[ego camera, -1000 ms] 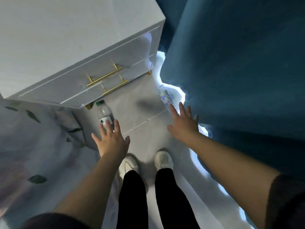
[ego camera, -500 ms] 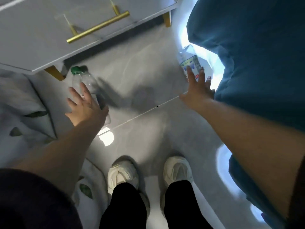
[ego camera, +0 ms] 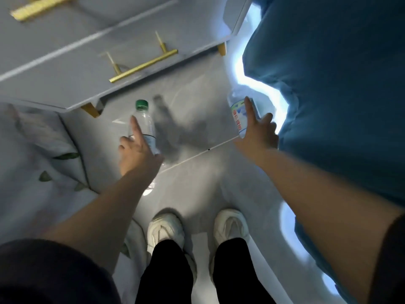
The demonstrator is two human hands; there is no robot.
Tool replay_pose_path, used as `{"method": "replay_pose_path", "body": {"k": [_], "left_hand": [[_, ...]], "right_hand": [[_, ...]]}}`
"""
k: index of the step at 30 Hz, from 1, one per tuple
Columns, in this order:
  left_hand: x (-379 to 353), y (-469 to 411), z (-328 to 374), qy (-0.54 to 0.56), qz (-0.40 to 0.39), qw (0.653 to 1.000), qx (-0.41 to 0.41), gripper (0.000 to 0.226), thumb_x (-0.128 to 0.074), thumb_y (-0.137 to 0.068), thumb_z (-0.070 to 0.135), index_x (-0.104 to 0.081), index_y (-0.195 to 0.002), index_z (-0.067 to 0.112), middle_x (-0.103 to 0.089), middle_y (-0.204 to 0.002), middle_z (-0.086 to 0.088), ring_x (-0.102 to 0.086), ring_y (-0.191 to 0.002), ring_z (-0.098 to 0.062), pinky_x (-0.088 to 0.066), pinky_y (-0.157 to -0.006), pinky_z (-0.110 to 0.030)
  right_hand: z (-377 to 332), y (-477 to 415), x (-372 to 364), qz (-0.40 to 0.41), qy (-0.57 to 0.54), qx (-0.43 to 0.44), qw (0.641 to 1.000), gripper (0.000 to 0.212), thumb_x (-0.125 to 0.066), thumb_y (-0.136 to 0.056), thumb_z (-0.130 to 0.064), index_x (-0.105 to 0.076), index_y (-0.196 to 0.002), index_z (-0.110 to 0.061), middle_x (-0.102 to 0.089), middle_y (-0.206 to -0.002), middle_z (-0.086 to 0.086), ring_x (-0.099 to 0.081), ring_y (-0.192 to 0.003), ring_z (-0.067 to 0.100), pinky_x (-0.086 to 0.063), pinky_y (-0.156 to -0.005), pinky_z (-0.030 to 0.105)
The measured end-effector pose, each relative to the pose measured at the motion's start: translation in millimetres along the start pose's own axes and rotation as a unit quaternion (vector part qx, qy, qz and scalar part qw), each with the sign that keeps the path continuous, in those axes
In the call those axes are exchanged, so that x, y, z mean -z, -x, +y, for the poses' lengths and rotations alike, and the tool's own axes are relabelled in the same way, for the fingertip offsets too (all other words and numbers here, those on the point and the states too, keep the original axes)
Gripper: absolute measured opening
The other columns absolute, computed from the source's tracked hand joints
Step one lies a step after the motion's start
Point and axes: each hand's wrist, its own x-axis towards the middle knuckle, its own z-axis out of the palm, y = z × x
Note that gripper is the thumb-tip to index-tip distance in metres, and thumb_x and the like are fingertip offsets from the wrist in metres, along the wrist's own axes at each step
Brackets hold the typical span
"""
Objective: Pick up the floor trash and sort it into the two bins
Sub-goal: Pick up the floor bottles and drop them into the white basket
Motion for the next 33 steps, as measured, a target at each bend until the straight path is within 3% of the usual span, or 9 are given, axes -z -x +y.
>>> {"method": "replay_pose_path", "body": {"k": [8,13,16,22,26,31,33], "left_hand": [[154.4,191.0,73.0,0.003,-0.040,0.991,-0.126,0.111,-0.071,-0.073,0.025,0.009,-0.150,0.025,-0.038,-0.126,-0.019,-0.042,-0.112,-0.038,-0.044,-0.089,-0.047],[268.5,314.9,104.0,0.027,-0.012,0.976,-0.217,0.110,-0.070,-0.071,0.023,0.006,-0.151,0.027,-0.040,-0.121,-0.015,-0.044,-0.106,-0.037,-0.049,-0.081,-0.046],[323.9,383.5,115.3,0.085,0.005,0.958,-0.274,0.109,-0.068,-0.068,0.018,0.003,-0.152,0.022,-0.041,-0.116,-0.016,-0.046,-0.102,-0.037,-0.045,-0.085,-0.041],[392.0,504.1,135.6,0.081,0.070,0.884,-0.456,0.104,-0.068,-0.068,0.012,-0.006,-0.151,0.018,-0.043,-0.117,-0.018,-0.047,-0.099,-0.040,-0.044,-0.079,-0.041],[410.0,574.5,160.5,0.102,0.097,0.825,-0.547,0.101,-0.071,-0.071,0.010,-0.008,-0.150,0.013,-0.043,-0.122,-0.020,-0.048,-0.104,-0.036,-0.045,-0.086,-0.044],[394.3,671.0,187.5,0.155,0.066,0.782,-0.600,0.103,-0.072,-0.074,0.010,-0.005,-0.151,0.017,-0.039,-0.121,-0.009,-0.037,-0.107,-0.016,-0.031,-0.084,-0.020],[381.7,713.8,188.0,0.177,0.049,0.761,-0.622,0.104,-0.071,-0.074,0.010,-0.002,-0.151,0.022,-0.035,-0.121,-0.002,-0.038,-0.109,-0.013,-0.033,-0.085,-0.021]], "right_hand": [[-15.2,192.5,182.3,-0.016,-0.027,0.032,0.999,0.098,-0.065,-0.073,-0.032,-0.003,-0.149,-0.042,-0.031,-0.122,0.014,-0.038,-0.111,0.036,-0.042,-0.090,0.044],[-9.0,333.3,304.7,0.031,-0.106,-0.001,0.994,0.094,-0.064,-0.073,-0.034,-0.008,-0.148,-0.042,-0.031,-0.120,0.011,-0.040,-0.108,0.034,-0.043,-0.087,0.038],[2.4,415.5,361.4,0.079,-0.172,-0.010,0.982,0.093,-0.063,-0.071,-0.035,-0.011,-0.148,-0.043,-0.034,-0.117,0.011,-0.043,-0.105,0.034,-0.046,-0.088,0.039],[41.1,554.0,429.3,0.202,-0.203,0.020,0.958,0.095,-0.062,-0.070,-0.031,-0.007,-0.146,-0.045,-0.032,-0.115,0.005,-0.044,-0.103,0.029,-0.049,-0.085,0.043],[73.5,620.7,460.0,0.307,-0.216,0.030,0.926,0.097,-0.062,-0.066,-0.031,-0.005,-0.143,-0.048,-0.033,-0.116,0.005,-0.044,-0.104,0.028,-0.048,-0.087,0.044],[130.4,702.5,474.3,0.421,-0.227,-0.013,0.878,0.098,-0.062,-0.064,-0.029,-0.007,-0.143,-0.050,-0.034,-0.117,0.004,-0.044,-0.107,0.028,-0.048,-0.090,0.045],[156.5,739.1,471.7,0.462,-0.225,-0.022,0.858,0.095,-0.060,-0.064,-0.029,-0.010,-0.144,-0.047,-0.035,-0.116,0.004,-0.045,-0.106,0.029,-0.048,-0.090,0.046]]}}
